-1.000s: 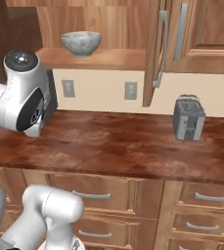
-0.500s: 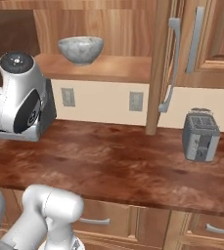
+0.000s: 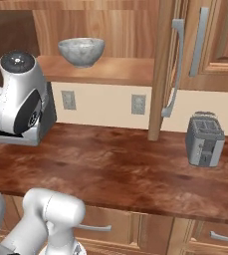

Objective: Pick up the bowls from the cabinet and place each bowl in front of a stool on the dining counter.

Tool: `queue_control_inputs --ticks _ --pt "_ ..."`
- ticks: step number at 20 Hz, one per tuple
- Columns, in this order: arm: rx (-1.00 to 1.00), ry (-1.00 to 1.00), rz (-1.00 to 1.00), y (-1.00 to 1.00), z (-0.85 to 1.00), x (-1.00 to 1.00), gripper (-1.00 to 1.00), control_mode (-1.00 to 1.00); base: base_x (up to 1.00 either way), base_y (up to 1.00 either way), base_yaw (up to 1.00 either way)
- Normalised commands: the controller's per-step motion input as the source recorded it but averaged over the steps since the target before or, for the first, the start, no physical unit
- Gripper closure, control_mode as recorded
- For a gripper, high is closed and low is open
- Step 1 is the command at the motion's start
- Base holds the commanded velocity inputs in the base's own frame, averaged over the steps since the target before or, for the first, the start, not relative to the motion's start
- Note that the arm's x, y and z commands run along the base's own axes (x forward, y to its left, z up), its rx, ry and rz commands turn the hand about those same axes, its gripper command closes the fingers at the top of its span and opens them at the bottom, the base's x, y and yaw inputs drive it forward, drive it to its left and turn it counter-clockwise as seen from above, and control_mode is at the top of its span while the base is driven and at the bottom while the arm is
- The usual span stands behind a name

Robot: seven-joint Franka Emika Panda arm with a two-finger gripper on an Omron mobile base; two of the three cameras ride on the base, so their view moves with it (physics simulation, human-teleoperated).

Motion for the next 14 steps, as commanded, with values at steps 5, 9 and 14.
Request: queue_control_inputs --ticks 5,9,14 --pt "0.00 0.00 0.00 0.00 0.00 0.00 -1.00 1.00 0.03 -0.12 0.05" --pt "0.00 0.00 0.00 0.00 0.00 0.00 -1.00 1.00 0.06 -0.53 0.22" --pt "0.00 0.00 0.00 0.00 0.00 0.00 -1.00 1.00 0.13 -0.36 0.19"
